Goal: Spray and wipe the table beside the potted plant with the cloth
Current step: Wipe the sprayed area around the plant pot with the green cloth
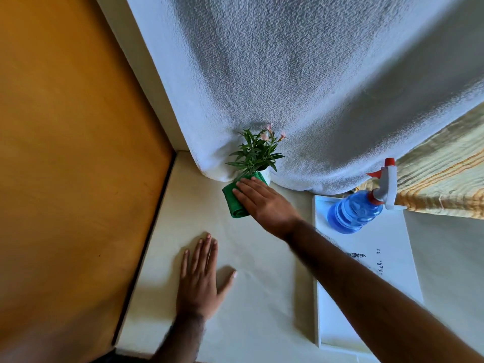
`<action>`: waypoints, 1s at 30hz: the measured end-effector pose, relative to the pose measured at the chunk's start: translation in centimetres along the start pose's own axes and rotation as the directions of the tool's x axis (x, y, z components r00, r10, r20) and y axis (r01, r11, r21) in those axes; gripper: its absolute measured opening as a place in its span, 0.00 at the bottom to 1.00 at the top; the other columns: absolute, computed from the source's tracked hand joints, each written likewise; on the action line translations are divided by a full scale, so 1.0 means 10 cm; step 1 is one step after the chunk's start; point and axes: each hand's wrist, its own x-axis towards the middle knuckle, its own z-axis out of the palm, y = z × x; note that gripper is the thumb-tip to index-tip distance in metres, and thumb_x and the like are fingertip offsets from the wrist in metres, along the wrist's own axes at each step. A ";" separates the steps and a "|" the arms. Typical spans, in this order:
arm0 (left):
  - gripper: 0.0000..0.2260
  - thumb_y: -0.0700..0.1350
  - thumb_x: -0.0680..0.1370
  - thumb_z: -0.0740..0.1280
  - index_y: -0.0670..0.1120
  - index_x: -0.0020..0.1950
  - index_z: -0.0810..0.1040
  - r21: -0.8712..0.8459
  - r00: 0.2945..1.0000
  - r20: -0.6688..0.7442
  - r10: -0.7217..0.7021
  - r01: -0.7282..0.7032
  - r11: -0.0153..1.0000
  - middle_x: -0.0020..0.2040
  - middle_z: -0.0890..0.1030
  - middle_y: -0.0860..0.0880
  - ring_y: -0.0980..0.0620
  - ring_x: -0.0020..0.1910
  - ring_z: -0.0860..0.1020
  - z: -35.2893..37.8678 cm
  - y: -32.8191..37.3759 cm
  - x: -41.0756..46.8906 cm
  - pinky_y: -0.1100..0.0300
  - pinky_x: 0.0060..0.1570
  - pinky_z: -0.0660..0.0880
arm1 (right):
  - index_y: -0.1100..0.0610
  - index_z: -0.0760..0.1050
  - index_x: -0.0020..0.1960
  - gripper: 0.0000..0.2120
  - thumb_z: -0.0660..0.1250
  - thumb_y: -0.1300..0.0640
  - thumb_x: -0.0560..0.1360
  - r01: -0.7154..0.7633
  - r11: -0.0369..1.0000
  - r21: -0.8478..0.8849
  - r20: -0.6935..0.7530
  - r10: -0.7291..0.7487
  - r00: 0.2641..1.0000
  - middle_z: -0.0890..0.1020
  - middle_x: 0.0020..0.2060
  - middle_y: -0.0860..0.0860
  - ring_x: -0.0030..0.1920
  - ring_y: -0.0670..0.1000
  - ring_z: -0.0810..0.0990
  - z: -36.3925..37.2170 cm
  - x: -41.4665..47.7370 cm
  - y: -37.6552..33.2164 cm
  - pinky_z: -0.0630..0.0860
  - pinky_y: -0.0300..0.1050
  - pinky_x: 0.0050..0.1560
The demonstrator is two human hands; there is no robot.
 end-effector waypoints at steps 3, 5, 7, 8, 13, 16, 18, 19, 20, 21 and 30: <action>0.40 0.69 0.80 0.58 0.44 0.83 0.61 0.008 1.000 0.001 0.004 -0.004 1.000 0.84 0.63 0.44 0.44 0.82 0.63 0.00 0.00 0.00 0.36 0.77 0.67 | 0.68 0.79 0.67 0.19 0.58 0.67 0.80 0.015 1.000 0.000 -0.004 -0.015 1.000 0.82 0.64 0.65 0.66 0.64 0.80 0.09 0.00 0.06 0.70 0.60 0.72; 0.40 0.70 0.80 0.57 0.44 0.83 0.60 0.013 1.000 0.014 0.004 -0.004 1.000 0.84 0.63 0.44 0.44 0.83 0.63 0.01 -0.02 0.00 0.36 0.77 0.66 | 0.68 0.79 0.66 0.19 0.58 0.67 0.80 0.019 1.000 0.011 -0.001 -0.019 1.000 0.82 0.64 0.65 0.66 0.65 0.80 0.16 -0.03 0.09 0.70 0.61 0.71; 0.41 0.70 0.80 0.56 0.45 0.84 0.59 0.018 1.000 0.028 0.002 -0.003 1.000 0.85 0.62 0.45 0.44 0.83 0.62 0.01 -0.03 0.01 0.36 0.78 0.65 | 0.68 0.79 0.67 0.19 0.58 0.66 0.80 0.005 0.999 0.043 0.021 -0.006 1.000 0.81 0.64 0.65 0.66 0.65 0.80 0.24 -0.07 0.08 0.70 0.61 0.71; 0.41 0.70 0.80 0.56 0.45 0.84 0.59 0.021 1.000 0.031 0.001 -0.002 1.000 0.85 0.62 0.45 0.44 0.83 0.62 0.01 -0.03 0.01 0.36 0.78 0.65 | 0.68 0.78 0.67 0.19 0.58 0.66 0.80 -0.007 0.998 0.064 0.035 0.005 0.999 0.81 0.65 0.65 0.67 0.65 0.79 0.28 -0.08 0.05 0.71 0.61 0.71; 0.40 0.70 0.80 0.57 0.44 0.83 0.60 0.035 1.000 0.014 0.009 -0.009 0.999 0.84 0.63 0.45 0.44 0.82 0.64 0.02 -0.03 0.00 0.37 0.78 0.65 | 0.68 0.80 0.65 0.21 0.55 0.66 0.79 -0.066 0.984 0.162 0.099 0.051 0.994 0.83 0.62 0.65 0.63 0.65 0.82 0.34 -0.16 -0.05 0.71 0.61 0.69; 0.40 0.69 0.80 0.58 0.44 0.83 0.61 0.035 1.000 0.004 0.016 -0.016 0.999 0.84 0.64 0.44 0.44 0.82 0.64 0.02 -0.04 0.00 0.37 0.78 0.65 | 0.68 0.80 0.65 0.22 0.53 0.66 0.78 -0.088 0.974 0.209 0.076 0.074 0.994 0.83 0.62 0.64 0.64 0.65 0.82 0.26 -0.15 -0.08 0.72 0.62 0.69; 0.40 0.69 0.80 0.58 0.44 0.83 0.61 0.034 1.000 0.003 0.020 -0.020 0.999 0.84 0.64 0.44 0.44 0.82 0.64 0.01 -0.04 0.00 0.37 0.78 0.66 | 0.68 0.79 0.66 0.21 0.52 0.66 0.82 -0.070 0.973 0.218 0.032 0.065 0.997 0.82 0.64 0.63 0.66 0.64 0.80 0.17 -0.09 -0.06 0.73 0.61 0.71; 0.40 0.69 0.80 0.58 0.44 0.83 0.61 0.037 1.000 0.004 0.020 -0.020 0.999 0.84 0.64 0.44 0.44 0.82 0.64 0.01 -0.04 0.00 0.37 0.78 0.66 | 0.67 0.79 0.67 0.21 0.50 0.66 0.84 -0.056 0.976 0.213 0.004 0.056 0.998 0.82 0.65 0.63 0.67 0.64 0.80 0.13 -0.04 -0.03 0.72 0.60 0.72; 0.40 0.69 0.80 0.58 0.44 0.83 0.61 0.038 1.000 0.003 0.019 -0.019 0.999 0.84 0.64 0.44 0.44 0.82 0.64 0.01 -0.03 0.00 0.37 0.77 0.67 | 0.67 0.79 0.67 0.22 0.48 0.64 0.86 -0.043 0.979 0.200 -0.021 0.048 0.999 0.82 0.65 0.63 0.67 0.63 0.79 0.10 0.00 0.00 0.71 0.60 0.73; 0.40 0.69 0.80 0.58 0.44 0.83 0.61 0.038 1.000 0.002 0.018 -0.018 0.999 0.84 0.64 0.44 0.44 0.82 0.64 0.01 -0.03 0.00 0.37 0.77 0.67 | 0.67 0.79 0.67 0.22 0.48 0.64 0.87 -0.033 0.982 0.187 -0.033 0.040 0.999 0.82 0.65 0.63 0.67 0.63 0.79 0.09 0.04 0.05 0.69 0.59 0.74; 0.41 0.69 0.79 0.58 0.44 0.84 0.60 0.047 1.000 0.010 0.014 -0.015 0.999 0.84 0.63 0.44 0.44 0.83 0.63 0.02 -0.04 0.01 0.38 0.79 0.63 | 0.67 0.79 0.66 0.22 0.70 0.72 0.72 -0.099 0.963 0.251 0.075 0.083 0.994 0.82 0.63 0.63 0.64 0.65 0.81 0.34 -0.13 0.05 0.66 0.58 0.72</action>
